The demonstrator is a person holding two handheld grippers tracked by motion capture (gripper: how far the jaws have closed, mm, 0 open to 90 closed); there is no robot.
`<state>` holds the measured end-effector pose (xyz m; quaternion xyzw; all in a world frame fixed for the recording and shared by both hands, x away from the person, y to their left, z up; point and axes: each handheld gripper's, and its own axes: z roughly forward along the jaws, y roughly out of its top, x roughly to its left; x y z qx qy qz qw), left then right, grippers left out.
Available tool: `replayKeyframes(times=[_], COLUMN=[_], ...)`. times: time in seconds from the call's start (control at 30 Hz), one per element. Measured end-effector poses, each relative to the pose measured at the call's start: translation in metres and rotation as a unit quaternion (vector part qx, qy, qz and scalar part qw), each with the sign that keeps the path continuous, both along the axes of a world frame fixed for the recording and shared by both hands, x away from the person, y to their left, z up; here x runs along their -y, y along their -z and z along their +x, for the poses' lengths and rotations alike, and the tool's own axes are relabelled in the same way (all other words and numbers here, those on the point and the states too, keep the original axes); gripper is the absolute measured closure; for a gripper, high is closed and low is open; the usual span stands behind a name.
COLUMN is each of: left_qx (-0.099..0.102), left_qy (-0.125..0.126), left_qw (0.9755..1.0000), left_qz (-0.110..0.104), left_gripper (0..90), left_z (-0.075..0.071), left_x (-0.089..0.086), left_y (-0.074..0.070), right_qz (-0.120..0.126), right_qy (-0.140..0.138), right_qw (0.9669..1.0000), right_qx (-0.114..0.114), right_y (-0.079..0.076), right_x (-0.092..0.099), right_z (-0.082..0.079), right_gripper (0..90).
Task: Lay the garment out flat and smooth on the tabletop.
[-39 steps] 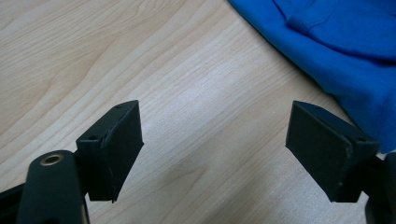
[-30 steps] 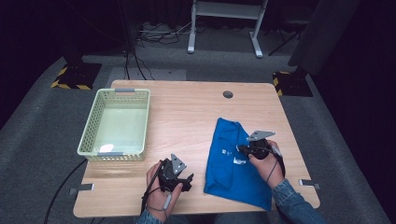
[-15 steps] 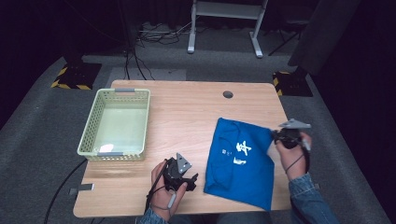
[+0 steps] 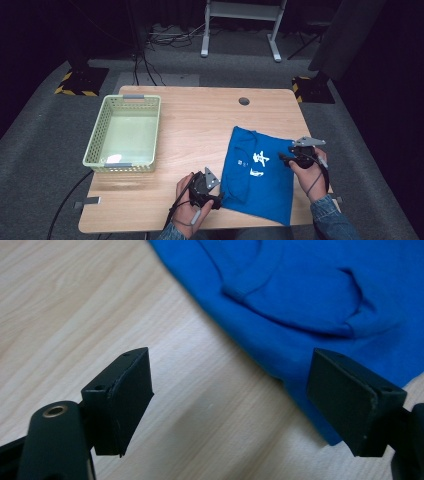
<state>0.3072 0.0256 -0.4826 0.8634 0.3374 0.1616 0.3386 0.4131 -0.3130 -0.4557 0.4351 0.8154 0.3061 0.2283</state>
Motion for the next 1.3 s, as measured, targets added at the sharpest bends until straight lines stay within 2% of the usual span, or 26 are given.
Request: replayKeyframes(times=[0.2,0.4,0.57,0.63,0.8,0.97,1.1,1.27,1.3], left_qx=[-0.008,-0.011,-0.02,-0.017,-0.018,-0.026,-0.033,-0.019,-0.015], left_qy=[0.005,-0.004,-0.015,-0.025,-0.062,-0.091,-0.089,-0.072,-0.066], left_qw=[0.9999,0.9996,0.9992,0.9989,0.9969,0.9947,0.9952,0.9972,0.9977], left_qz=[0.008,0.026,0.03,0.036,0.046,0.04,0.022,-0.005,-0.003], left_gripper=[18.2,20.4,22.2,26.1,29.0,30.1,28.4,27.0,26.9], left_z=[0.001,0.003,0.005,0.006,0.013,0.019,0.02,0.012,0.01], left_x=[0.009,0.008,0.006,0.005,-0.005,-0.016,-0.018,-0.013,-0.011], left_y=[0.007,0.008,0.01,0.01,0.008,0.007,0.005,-0.007,-0.01], right_qz=[0.009,-0.001,0.012,0.018,0.01,0.006,-0.005,0.002,0.001], right_qy=[-0.025,-0.033,-0.03,-0.028,-0.017,0.002,-0.002,-0.016,-0.015], right_qw=[0.9993,0.9984,0.9979,0.9976,0.9972,0.9966,0.9963,0.9982,0.9985], right_qx=[-0.024,-0.045,-0.056,-0.061,-0.072,-0.082,-0.086,-0.057,-0.052], right_y=[0.018,0.03,0.032,0.033,0.03,0.029,0.027,0.02,0.018], right_x=[-0.007,-0.009,-0.005,-0.003,0.0,0.002,0.002,0.002,0.002], right_z=[0.01,0.018,0.017,0.014,0.0,-0.021,-0.033,-0.037,-0.034], right_gripper=[43.6,41.5,40.7,40.7,41.2,41.2,40.1,39.6,39.5])
